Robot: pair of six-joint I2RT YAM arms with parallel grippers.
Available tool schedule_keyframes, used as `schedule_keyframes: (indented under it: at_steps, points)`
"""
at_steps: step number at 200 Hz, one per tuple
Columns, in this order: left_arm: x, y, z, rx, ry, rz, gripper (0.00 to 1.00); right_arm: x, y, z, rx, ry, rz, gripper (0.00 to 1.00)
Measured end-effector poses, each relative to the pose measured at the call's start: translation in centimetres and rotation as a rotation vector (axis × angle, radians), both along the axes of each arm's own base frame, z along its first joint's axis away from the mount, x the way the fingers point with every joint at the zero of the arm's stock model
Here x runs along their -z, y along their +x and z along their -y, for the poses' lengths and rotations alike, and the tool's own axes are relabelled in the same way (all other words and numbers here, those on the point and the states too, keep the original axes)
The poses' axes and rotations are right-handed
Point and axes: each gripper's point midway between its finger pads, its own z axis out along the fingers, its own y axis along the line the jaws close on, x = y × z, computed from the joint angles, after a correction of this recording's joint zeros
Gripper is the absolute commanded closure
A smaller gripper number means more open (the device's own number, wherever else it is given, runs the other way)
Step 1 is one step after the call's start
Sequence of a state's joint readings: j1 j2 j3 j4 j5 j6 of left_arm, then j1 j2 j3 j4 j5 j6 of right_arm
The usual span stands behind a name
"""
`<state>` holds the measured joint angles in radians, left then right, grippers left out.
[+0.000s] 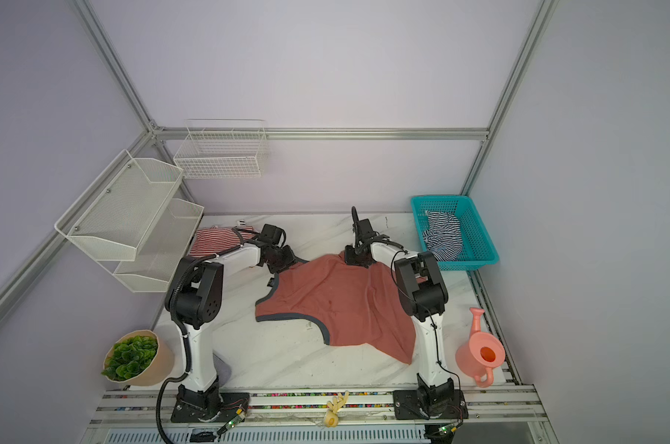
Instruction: Fold and stack the tank tops
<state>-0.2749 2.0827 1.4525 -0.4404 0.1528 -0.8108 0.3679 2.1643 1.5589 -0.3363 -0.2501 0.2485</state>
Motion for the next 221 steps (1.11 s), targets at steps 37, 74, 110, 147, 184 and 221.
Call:
schedule_keyframes:
  at_steps: [37,74,110,147,184,221]
  points:
    - [0.1,-0.4,-0.7,-0.025,-0.012,0.013,0.57,0.0,-1.6,0.5,-0.002,-0.005,0.006,0.64]
    - [0.2,-0.7,-1.2,-0.035,-0.017,0.026,0.57,-0.2,-3.2,1.1,-0.009,-0.006,0.024,0.59]
    - [0.3,-1.1,-1.9,-0.057,-0.015,0.035,0.57,0.0,-5.1,2.3,-0.013,-0.039,0.030,0.56]
    - [0.3,-1.2,-3.9,-0.113,-0.007,0.028,0.57,0.1,-5.7,2.9,-0.022,-0.051,0.050,0.54]
    - [0.3,-1.5,-4.7,-0.129,-0.001,0.026,0.57,0.2,-5.7,3.0,-0.027,-0.053,0.061,0.54]
    - [0.2,-2.0,-5.3,-0.141,0.001,0.020,0.57,0.3,-5.5,2.8,-0.027,-0.050,0.072,0.54]
